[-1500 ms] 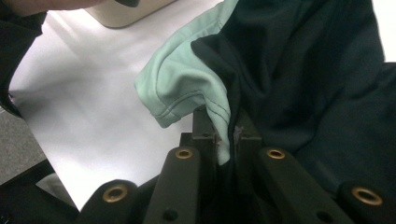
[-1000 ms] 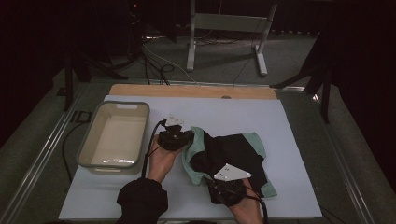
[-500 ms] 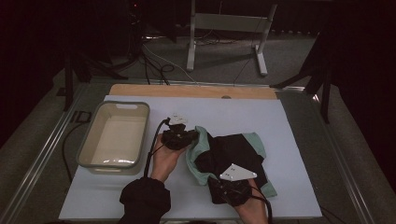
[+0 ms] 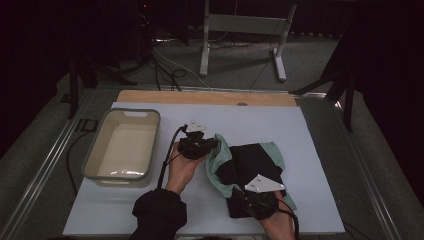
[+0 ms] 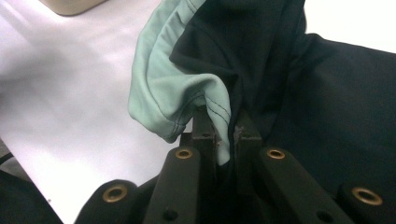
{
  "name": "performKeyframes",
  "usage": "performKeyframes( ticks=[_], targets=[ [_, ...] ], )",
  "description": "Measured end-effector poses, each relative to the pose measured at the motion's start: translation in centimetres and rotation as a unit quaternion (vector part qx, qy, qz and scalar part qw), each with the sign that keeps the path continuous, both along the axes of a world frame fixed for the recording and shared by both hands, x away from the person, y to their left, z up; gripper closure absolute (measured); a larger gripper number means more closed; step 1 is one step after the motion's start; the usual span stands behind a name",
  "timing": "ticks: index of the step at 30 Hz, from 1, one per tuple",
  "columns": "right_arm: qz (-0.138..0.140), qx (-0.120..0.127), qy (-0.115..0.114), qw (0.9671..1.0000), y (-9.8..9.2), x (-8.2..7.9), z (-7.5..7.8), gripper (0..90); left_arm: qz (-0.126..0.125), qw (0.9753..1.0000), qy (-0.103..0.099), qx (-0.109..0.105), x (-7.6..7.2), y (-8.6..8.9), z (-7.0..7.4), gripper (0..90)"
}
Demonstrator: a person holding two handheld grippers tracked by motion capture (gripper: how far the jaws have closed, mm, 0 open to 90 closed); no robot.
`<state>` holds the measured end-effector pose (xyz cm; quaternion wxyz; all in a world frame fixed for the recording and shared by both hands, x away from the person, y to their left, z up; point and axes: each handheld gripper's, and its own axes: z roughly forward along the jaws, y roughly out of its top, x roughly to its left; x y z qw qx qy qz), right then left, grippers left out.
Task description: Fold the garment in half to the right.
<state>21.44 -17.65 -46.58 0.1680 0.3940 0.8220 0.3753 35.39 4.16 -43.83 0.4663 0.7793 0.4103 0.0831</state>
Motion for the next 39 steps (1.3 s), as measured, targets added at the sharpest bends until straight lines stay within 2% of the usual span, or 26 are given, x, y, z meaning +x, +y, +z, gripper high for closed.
performKeyframes(
  ticks=[18, 31, 36, 39],
  targets=[
    [-0.033, -0.003, 0.002, 0.9995, -2.9, 0.1, 0.0, 83.6, -0.014, 0.9998, 0.0, -0.013, 0.4, -2.4, 0.2, 85.5],
    [-0.065, -0.013, 0.004, 0.9978, -4.5, -0.1, -0.2, 83.6, -0.037, 0.9991, -0.003, -0.022, 0.3, -4.6, 0.7, 84.2],
    [-0.081, -0.012, 0.007, 0.9967, -5.3, 0.0, -0.2, 83.6, -0.057, 0.9977, -0.009, -0.035, 0.1, -5.1, 1.0, 74.6],
    [-0.086, -0.011, 0.009, 0.9962, -5.7, -0.1, -0.3, 83.7, -0.064, 0.9969, -0.016, -0.043, -0.2, -5.1, 1.2, 62.7]
  ],
)
